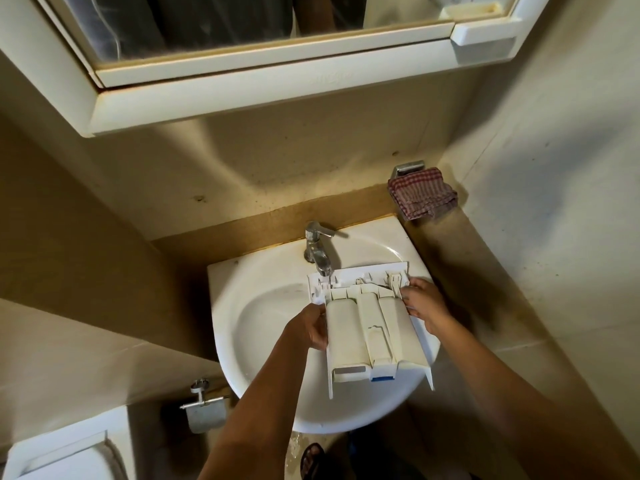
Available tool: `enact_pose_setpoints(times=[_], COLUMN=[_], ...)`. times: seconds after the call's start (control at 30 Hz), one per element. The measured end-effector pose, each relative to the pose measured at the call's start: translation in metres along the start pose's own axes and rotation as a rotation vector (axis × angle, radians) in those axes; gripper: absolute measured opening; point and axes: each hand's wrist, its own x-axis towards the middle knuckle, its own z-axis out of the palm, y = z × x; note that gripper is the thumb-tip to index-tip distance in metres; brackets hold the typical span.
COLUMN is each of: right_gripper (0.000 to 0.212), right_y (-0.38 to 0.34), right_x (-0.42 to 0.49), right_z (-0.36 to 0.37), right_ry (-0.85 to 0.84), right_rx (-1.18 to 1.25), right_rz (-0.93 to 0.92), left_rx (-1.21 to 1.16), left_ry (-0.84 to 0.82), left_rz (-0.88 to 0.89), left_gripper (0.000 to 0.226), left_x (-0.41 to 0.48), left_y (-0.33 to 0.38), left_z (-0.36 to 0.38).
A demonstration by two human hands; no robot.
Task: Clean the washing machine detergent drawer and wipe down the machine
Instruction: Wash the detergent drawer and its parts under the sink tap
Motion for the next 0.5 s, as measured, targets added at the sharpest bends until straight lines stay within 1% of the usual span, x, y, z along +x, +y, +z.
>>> enact_pose_setpoints(times=[0.1, 0.27, 0.5], right_gripper=[0.019, 0.021, 0.020], right_y=[0.0019, 0.0044, 0.0055], right_x=[-0.0015, -0.0051, -0.0092], right_z=[-0.0013, -0.0042, -0.0084], right_ry=[0.005, 0.017, 0.043], right_rx=[0.001, -0.003, -0.006], right_rz=[-0.005, 0.000, -0.016], left_rx=[-0.021, -0.027, 0.006], left_ry=[0.012, 0.031, -0.023], left_rz=[0.004, 0.000, 0.027], left_gripper=[0.037, 0.031, 0.031], left_x=[0.0015, 0.0034, -0.0001], left_y=[-0.0038, -0.0102, -0.0062], left_z=[-0.0003, 0.0004, 0.0067])
